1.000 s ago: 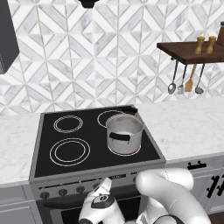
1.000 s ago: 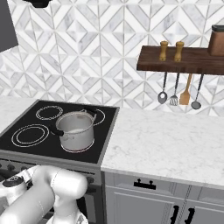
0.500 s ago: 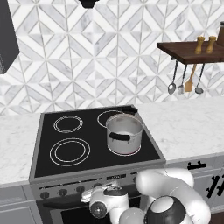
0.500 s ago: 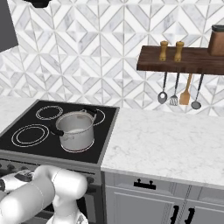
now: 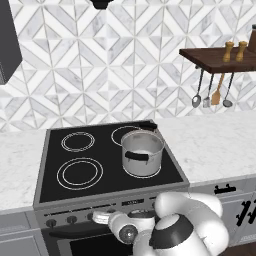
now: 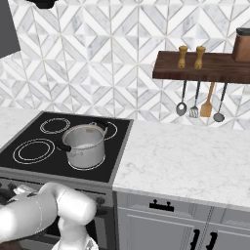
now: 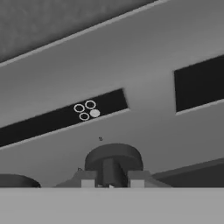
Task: Turn off the front right burner of the stove.
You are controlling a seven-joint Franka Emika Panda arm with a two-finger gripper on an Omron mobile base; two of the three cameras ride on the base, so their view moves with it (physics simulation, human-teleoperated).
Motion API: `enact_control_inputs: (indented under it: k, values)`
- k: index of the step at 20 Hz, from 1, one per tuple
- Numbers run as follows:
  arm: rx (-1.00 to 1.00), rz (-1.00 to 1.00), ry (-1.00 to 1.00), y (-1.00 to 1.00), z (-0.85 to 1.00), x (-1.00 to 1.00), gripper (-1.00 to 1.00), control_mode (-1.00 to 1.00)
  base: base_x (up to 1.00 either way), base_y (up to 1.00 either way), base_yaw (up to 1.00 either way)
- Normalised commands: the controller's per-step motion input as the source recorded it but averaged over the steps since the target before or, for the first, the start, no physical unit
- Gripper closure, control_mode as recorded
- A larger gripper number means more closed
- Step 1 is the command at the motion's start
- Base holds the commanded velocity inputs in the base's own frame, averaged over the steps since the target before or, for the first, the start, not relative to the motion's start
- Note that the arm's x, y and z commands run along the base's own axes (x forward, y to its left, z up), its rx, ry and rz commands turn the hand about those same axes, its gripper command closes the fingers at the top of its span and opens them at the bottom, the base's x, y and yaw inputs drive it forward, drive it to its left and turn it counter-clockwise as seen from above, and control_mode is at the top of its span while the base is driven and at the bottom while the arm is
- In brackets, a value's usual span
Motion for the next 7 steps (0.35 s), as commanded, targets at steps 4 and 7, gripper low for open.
enact_control_inputs:
  k: [4, 7]
  values:
    - [0.60, -0.13, 0.00, -0.02, 0.26, 0.00, 1.00, -1.00, 0.00, 0.00, 0.00]
    - [0.61, -0.15, 0.01, -0.05, 0.25, 0.00, 1.00, -1.00, 0.00, 0.00, 0.00]
